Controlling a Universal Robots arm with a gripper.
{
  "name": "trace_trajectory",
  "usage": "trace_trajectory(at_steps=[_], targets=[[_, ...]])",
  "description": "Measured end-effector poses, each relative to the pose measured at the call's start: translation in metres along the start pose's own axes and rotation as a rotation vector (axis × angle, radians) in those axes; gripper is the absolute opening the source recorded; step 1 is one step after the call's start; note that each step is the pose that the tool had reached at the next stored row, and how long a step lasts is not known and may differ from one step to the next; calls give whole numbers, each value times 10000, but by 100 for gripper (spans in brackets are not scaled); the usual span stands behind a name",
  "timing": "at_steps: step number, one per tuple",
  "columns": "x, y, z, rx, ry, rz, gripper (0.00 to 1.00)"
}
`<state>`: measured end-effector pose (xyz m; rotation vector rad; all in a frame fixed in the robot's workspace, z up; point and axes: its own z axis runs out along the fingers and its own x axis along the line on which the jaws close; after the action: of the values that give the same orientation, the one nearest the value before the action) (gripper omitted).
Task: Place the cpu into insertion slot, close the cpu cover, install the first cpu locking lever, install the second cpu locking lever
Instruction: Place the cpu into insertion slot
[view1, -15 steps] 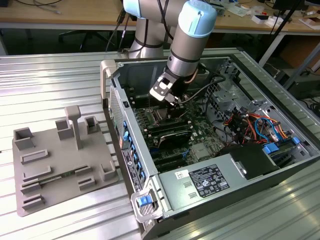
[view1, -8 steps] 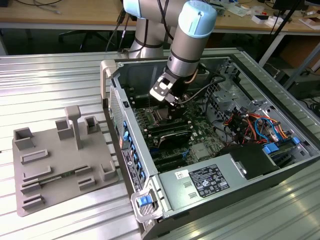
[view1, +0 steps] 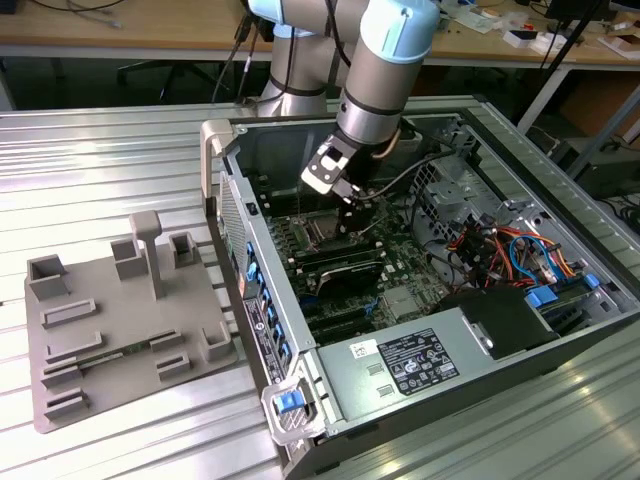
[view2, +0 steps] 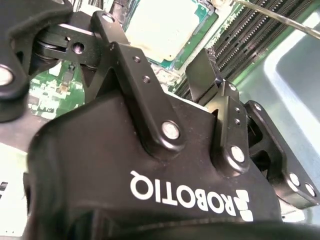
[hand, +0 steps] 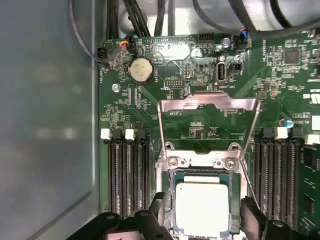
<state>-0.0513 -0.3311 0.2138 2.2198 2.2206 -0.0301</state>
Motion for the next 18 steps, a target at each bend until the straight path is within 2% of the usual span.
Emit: trace_trajectory(at_steps=[3, 5, 7, 9, 10, 11, 14, 15, 18], targets=[[20, 0, -2, 0, 58, 0, 68], [41, 0, -2, 0, 102, 0, 55], [48, 0, -3, 1, 136, -2, 55], [49, 0, -7, -1, 204, -2, 43], [49, 0, -18, 0, 276, -3, 31], [49, -1, -24, 0, 303, -2, 31], [46, -1, -41, 0, 550, -6, 13], [45, -1, -46, 0, 587, -7, 11], [39, -2, -58, 0, 599, -5, 11]])
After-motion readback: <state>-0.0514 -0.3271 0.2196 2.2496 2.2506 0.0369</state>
